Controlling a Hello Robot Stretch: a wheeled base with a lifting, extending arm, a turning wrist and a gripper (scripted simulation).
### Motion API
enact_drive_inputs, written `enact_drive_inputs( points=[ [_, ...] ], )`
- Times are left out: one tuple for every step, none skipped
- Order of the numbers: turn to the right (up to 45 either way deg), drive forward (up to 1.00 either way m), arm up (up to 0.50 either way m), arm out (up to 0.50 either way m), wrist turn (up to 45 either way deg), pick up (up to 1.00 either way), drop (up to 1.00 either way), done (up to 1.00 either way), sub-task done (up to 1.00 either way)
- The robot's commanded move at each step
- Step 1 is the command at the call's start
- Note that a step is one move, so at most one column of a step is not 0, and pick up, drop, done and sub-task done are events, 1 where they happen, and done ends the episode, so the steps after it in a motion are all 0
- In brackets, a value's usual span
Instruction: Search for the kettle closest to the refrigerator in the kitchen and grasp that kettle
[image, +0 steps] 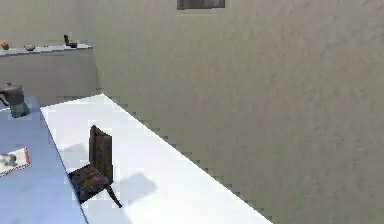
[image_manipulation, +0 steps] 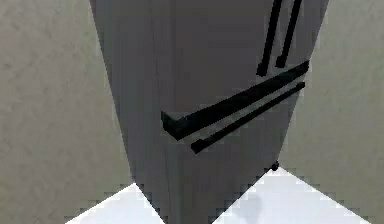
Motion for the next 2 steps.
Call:
enact_drive_inputs(
  points=[
    [-45.0,0.00,0.00,0.00,0.0,0.00,0.00,0.00,0.00],
    [-45.0,0.00,0.00,0.00,0.0,0.00,0.00,0.00,0.00]
  ],
)
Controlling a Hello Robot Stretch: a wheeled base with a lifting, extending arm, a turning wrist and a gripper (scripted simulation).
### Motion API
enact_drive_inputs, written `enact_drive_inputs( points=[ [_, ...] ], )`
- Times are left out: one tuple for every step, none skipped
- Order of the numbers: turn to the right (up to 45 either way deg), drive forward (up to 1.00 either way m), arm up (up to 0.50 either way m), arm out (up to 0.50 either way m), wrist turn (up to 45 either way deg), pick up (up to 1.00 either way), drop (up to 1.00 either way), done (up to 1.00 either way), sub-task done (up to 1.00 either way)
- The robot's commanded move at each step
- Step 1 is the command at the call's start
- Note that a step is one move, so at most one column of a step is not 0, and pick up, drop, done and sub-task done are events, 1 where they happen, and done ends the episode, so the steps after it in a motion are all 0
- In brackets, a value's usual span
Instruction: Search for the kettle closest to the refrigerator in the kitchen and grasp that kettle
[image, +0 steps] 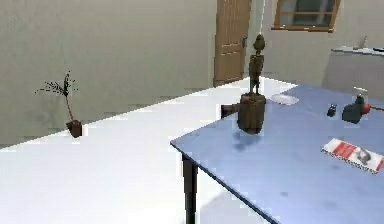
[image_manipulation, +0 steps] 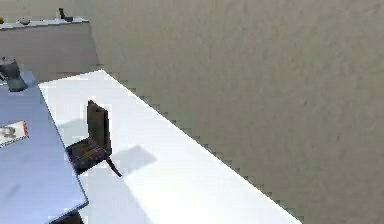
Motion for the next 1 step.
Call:
enact_drive_inputs(
  points=[
    [-39.0,0.00,0.00,0.00,0.0,0.00,0.00,0.00,0.00]
  ],
)
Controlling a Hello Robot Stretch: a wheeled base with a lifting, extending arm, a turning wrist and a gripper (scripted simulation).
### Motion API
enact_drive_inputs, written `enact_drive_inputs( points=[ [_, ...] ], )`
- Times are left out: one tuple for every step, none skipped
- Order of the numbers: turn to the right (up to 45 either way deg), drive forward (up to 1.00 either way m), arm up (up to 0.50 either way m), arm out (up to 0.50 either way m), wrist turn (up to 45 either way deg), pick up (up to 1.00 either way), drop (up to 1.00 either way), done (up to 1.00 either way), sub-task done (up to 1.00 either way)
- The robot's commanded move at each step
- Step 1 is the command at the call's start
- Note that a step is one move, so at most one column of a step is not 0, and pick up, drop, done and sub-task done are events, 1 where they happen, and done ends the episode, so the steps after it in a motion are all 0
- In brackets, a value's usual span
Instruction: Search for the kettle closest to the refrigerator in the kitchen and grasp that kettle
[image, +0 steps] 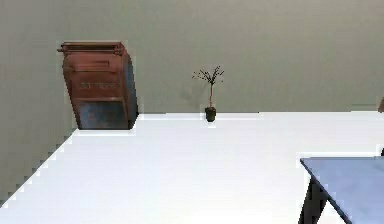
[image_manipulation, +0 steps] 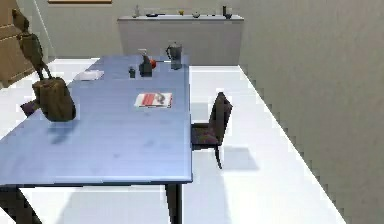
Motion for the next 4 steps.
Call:
enact_drive_inputs(
  points=[
    [0.0,1.00,0.00,0.00,0.0,0.00,0.00,0.00,0.00],
    [-9.0,0.00,0.00,0.00,0.0,0.00,0.00,0.00,0.00],
    [0.0,0.10,0.00,0.00,0.0,0.00,0.00,0.00,0.00],
    [45.0,0.00,0.00,0.00,0.0,0.00,0.00,0.00,0.00]
  ],
)
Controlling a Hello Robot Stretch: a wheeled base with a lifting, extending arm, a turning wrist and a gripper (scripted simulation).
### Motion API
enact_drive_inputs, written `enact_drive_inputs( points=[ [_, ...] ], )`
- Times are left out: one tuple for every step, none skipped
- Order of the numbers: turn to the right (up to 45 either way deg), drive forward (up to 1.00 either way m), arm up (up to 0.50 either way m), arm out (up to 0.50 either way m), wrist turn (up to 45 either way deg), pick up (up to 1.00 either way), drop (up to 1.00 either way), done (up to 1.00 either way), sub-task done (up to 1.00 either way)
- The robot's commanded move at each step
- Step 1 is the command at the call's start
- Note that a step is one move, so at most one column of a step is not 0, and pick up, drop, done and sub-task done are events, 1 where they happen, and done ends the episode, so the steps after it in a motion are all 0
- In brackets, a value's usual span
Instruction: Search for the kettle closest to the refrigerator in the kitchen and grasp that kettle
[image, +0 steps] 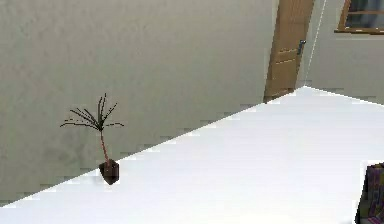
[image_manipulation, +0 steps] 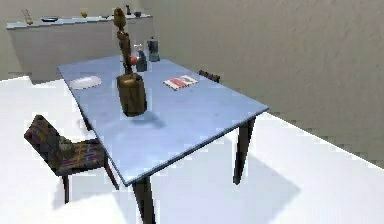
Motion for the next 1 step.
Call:
enact_drive_inputs(
  points=[
    [21.0,0.00,0.00,0.00,0.0,0.00,0.00,0.00,0.00]
  ],
)
